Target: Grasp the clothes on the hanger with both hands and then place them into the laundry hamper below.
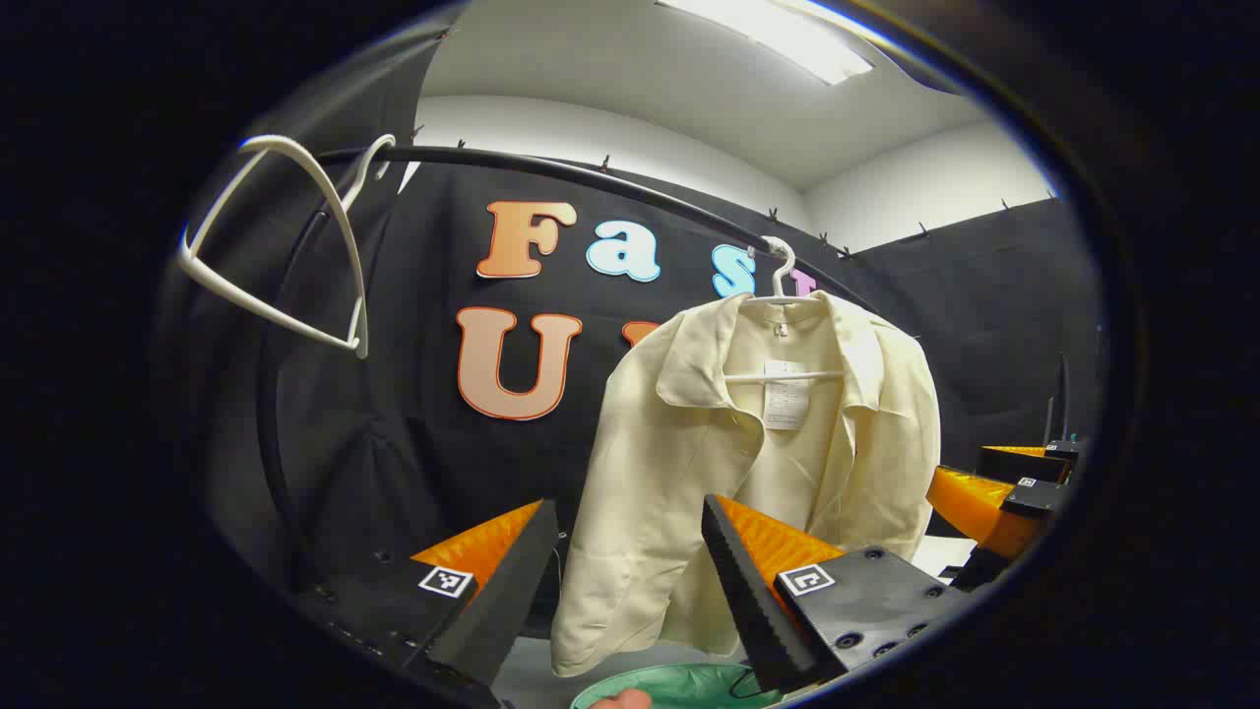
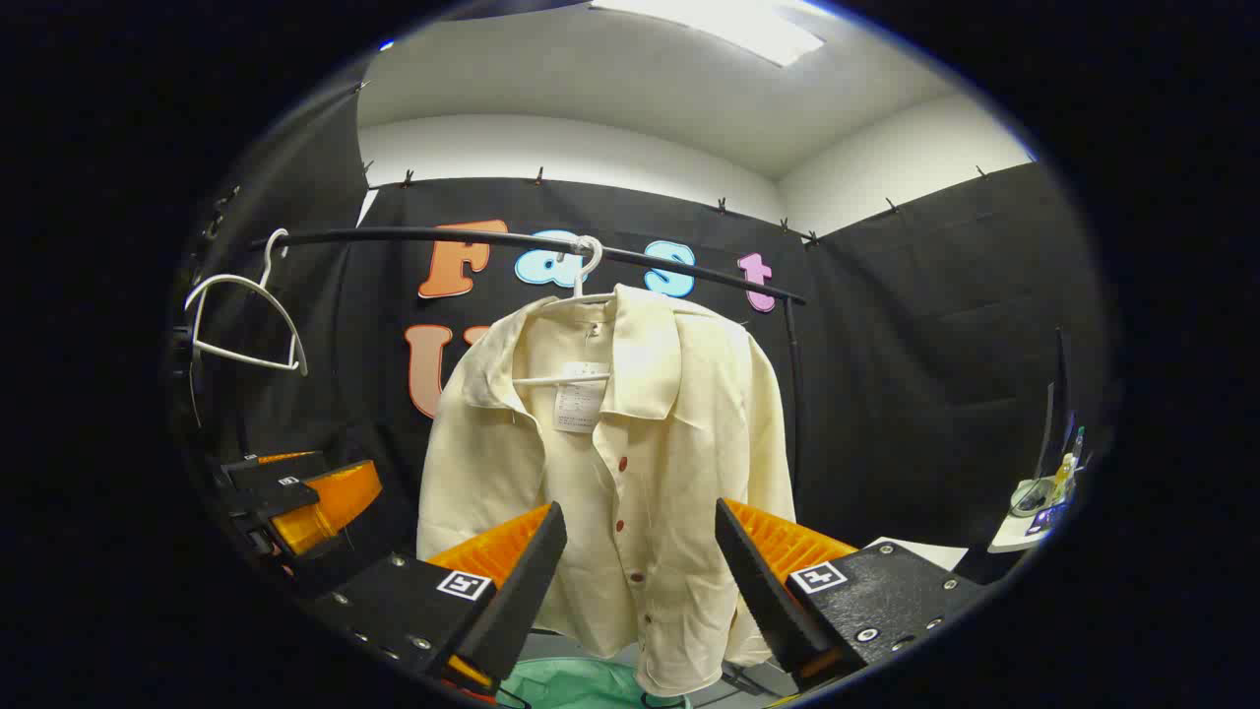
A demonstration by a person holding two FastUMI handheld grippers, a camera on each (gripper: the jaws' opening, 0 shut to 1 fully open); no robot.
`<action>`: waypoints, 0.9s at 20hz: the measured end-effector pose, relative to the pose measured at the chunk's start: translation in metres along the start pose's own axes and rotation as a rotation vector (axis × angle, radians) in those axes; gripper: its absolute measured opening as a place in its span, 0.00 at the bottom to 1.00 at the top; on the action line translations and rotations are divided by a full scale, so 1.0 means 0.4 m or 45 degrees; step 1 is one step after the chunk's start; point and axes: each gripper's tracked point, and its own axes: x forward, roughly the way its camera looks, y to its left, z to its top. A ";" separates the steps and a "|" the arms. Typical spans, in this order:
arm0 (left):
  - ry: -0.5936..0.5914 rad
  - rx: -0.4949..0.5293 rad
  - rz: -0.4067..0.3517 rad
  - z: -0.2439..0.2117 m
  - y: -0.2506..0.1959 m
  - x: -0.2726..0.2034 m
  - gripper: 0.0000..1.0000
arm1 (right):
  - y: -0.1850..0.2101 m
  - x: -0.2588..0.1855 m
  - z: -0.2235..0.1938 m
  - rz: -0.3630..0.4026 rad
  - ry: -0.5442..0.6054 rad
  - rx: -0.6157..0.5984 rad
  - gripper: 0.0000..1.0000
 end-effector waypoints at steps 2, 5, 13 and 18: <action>-0.008 -0.007 -0.005 0.005 0.002 0.007 0.97 | 0.001 -0.004 0.009 -0.007 -0.010 -0.021 0.94; -0.021 -0.010 -0.018 0.010 -0.004 0.012 0.97 | 0.012 -0.010 0.014 -0.006 -0.015 -0.024 0.95; -0.044 0.000 -0.022 0.025 0.001 -0.005 0.97 | 0.003 -0.018 0.024 -0.023 -0.025 -0.015 0.95; -0.027 0.001 -0.024 0.016 -0.003 0.005 0.97 | 0.003 -0.022 0.011 -0.030 -0.013 0.003 0.95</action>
